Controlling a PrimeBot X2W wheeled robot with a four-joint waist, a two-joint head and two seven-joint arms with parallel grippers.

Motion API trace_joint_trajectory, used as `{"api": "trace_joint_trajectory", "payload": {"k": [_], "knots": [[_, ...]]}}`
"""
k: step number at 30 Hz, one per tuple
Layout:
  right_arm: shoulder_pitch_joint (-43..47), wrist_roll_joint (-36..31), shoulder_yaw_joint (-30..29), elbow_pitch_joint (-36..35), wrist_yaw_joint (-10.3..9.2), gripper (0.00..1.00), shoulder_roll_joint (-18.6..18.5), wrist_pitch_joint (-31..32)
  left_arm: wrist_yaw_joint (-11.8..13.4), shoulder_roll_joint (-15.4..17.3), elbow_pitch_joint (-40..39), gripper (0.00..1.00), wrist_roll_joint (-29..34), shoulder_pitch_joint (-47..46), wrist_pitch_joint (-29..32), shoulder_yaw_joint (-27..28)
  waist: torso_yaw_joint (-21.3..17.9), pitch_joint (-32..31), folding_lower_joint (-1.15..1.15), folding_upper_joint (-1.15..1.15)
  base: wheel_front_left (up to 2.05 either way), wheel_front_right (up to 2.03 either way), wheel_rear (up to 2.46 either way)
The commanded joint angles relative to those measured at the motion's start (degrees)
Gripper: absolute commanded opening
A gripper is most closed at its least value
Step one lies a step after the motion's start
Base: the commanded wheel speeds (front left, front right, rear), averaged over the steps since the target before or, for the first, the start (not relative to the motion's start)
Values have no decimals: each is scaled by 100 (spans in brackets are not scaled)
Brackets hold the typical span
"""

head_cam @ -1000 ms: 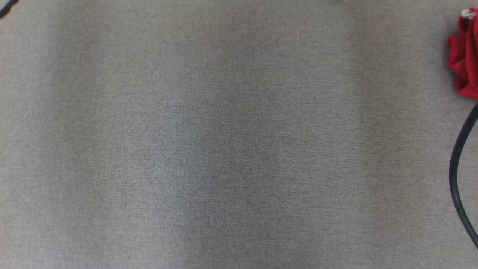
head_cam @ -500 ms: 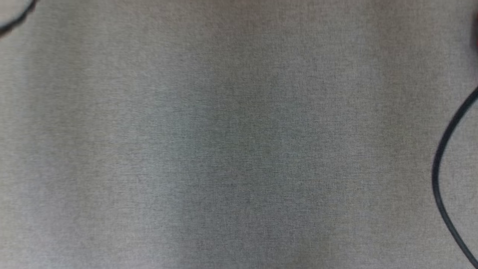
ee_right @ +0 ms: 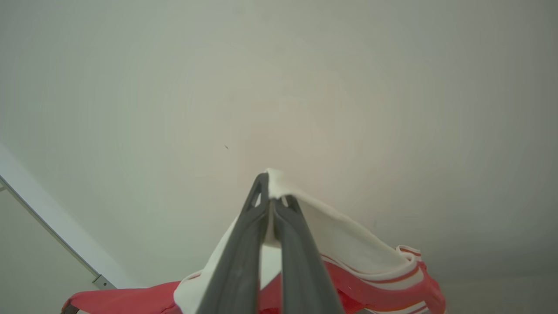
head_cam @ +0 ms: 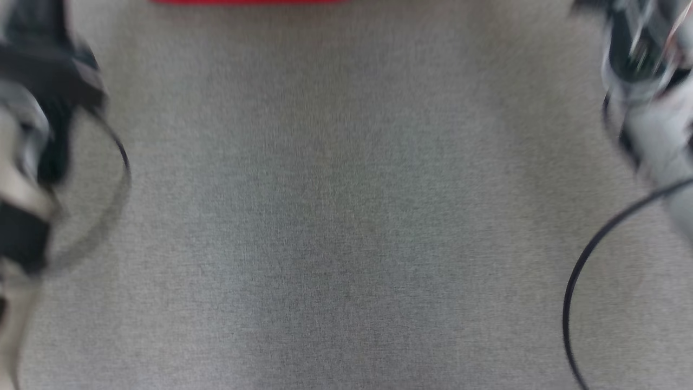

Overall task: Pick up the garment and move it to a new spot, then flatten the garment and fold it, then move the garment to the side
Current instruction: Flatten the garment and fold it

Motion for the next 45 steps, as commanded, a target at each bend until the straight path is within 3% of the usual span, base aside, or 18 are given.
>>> {"api": "trace_joint_trajectory", "payload": {"k": [1,9,17,27,34,45], "knots": [[524,154,45,-259,4,0,-93,-77,104,53,-321,0,-68,624,-16,74,-88,-455,1,0,0,0,0],[2318,387,181,-1075,4,0,-247,-220,538,71,-1420,0,38,2525,-18,168,-169,-947,1,0,0,0,0],[3834,457,-86,-1568,4,0,-455,-271,806,-64,-1907,0,107,3938,-18,498,-180,-1355,1,0,0,0,0],[5697,301,-336,-2216,4,0,-783,-235,845,-487,-2328,0,392,5548,-18,965,-193,-1785,1,0,0,0,0],[6715,171,-451,-2511,4,0,-677,65,876,-809,-2281,0,887,6384,-18,1308,-217,-2092,1,0,0,0,0],[8228,-17,-881,-3078,4,0,-721,1365,707,-1260,-2164,0,1356,7158,-19,2001,-207,-2331,1,0,0,0,0]]}}
